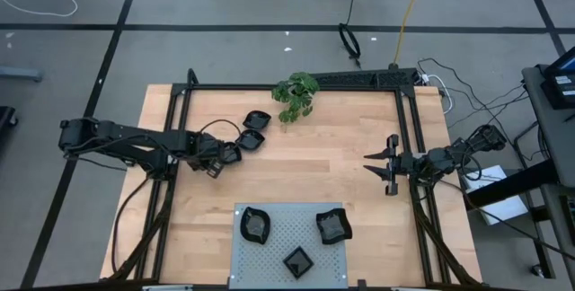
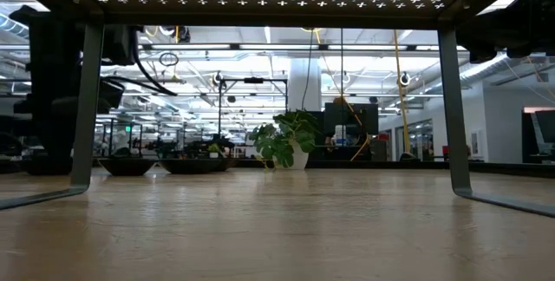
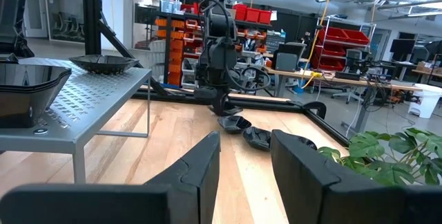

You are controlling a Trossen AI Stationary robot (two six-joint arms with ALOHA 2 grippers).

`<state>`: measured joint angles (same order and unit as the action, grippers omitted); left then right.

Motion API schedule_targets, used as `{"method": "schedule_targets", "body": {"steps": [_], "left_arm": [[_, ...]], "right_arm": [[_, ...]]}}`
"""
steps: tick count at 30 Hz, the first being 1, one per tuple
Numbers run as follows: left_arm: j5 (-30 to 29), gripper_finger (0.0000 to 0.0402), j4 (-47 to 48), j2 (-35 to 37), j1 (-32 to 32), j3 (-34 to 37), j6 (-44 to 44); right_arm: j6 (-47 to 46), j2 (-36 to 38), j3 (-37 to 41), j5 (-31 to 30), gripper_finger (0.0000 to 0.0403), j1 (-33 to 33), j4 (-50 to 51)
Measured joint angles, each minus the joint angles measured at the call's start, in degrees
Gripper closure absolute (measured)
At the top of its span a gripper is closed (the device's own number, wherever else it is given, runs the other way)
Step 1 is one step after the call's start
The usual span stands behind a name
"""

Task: Pick & Place Mini shaped plates
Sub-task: Stack the leaf-shaped plate onto the other leaf-shaped plate on the shelf

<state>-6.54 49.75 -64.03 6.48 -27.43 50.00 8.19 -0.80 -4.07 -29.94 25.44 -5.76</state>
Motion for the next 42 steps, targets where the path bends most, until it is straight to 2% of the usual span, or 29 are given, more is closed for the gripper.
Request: {"method": "schedule_targets", "body": {"steps": [5,9,17,23,33,37,39,42], "left_arm": [[0.96,0.038,0.17,-0.02,-0.02,-2.21,-0.81],[0.91,0.0392,0.21,-0.02,-0.02,-6.07,-3.37],[0.03,0.0385,5.07,-0.02,-0.24,-18.08,-10.68],[-1.43,0.0394,8.79,-0.02,-1.77,-26.98,-15.66],[0.3,0.0393,4.11,0.0,-9.92,-43.85,-30.23],[1.63,0.0389,-1.22,0.02,-15.12,-47.31,-33.38],[1.8,0.0396,-3.34,0.02,-17.83,-47.46,-31.97],[1.17,0.0394,-4.02,-0.42,-21.12,-47.29,-23.46]], "right_arm": [[0.0,-0.01,0.01,-0.01,0.0284,0.0,-0.01],[0.01,-0.02,0.0,-0.01,0.0284,0.01,-0.01],[0.0,-0.02,0.01,0.0,0.0284,0.01,0.0],[0.01,-0.02,0.0,0.0,0.0284,0.0,-0.02],[0.0,-0.02,-0.01,0.0,0.0284,-0.01,-0.01],[0.0,-0.02,0.0,0.0,0.0284,0.01,-0.02],[0.0,-0.02,0.01,0.0,0.0284,0.0,-0.01],[0.01,-0.02,0.0,0.0,0.0284,0.01,-0.01]]}}
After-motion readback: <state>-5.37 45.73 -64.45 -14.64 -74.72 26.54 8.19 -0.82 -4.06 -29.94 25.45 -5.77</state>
